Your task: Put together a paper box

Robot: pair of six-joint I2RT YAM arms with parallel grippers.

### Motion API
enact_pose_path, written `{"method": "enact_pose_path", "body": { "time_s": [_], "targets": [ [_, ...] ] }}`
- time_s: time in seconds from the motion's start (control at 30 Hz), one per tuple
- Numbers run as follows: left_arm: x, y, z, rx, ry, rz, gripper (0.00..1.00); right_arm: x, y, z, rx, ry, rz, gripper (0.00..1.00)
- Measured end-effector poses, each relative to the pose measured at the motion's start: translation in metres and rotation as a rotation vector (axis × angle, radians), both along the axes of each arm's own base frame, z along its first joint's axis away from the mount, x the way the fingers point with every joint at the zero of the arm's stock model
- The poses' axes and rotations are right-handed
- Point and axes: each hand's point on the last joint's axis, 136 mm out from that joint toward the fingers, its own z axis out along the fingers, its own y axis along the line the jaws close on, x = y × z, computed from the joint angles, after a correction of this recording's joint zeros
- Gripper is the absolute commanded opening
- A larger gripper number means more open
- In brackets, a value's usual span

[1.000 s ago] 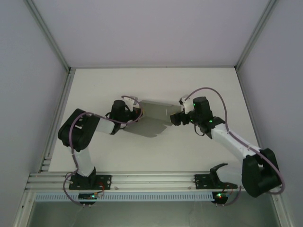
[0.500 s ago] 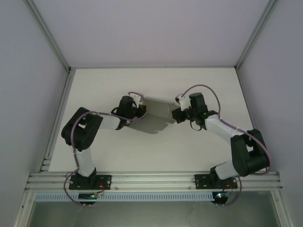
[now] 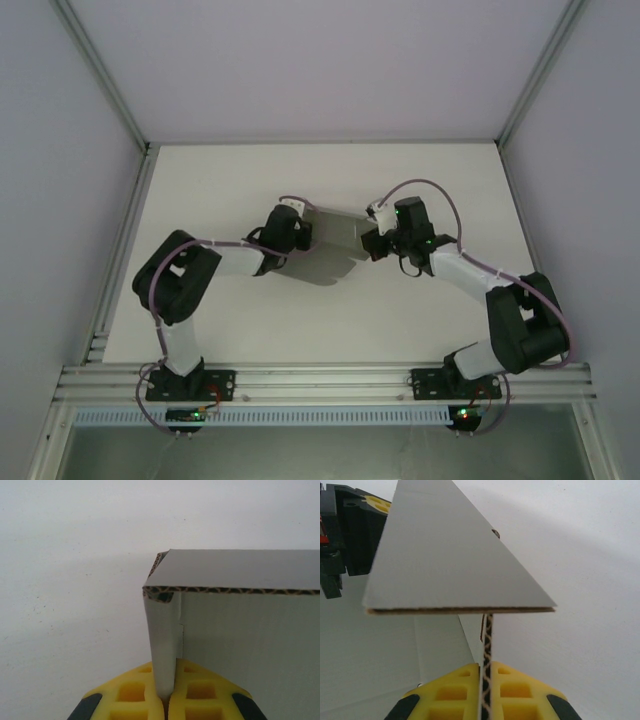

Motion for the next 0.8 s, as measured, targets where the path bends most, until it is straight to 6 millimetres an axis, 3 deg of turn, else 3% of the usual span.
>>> {"method": "enact_pose_path", "body": {
  "time_s": [0.23, 0.47, 0.6, 0.8],
  "targets": [
    [-0.007, 0.015, 0.003, 0.032, -0.004, -0.018, 0.29, -0.009, 0.012, 0.01, 0.016, -0.042, 0.087, 0.02],
    [-0.019, 0.015, 0.023, -0.006, -0.012, -0.068, 0.55, -0.012, 0.013, 0.014, 0.017, -0.059, 0.109, 0.01],
    [-0.019, 0.014, 0.036, -0.032, -0.032, -0.083, 0.55, -0.013, 0.012, 0.013, 0.021, -0.055, 0.11, 0.02],
    [-0.016, 0.02, 0.027, -0.041, -0.013, -0.082, 0.58, -0.014, 0.012, 0.013, 0.026, -0.052, 0.113, 0.02]
  ]
}}
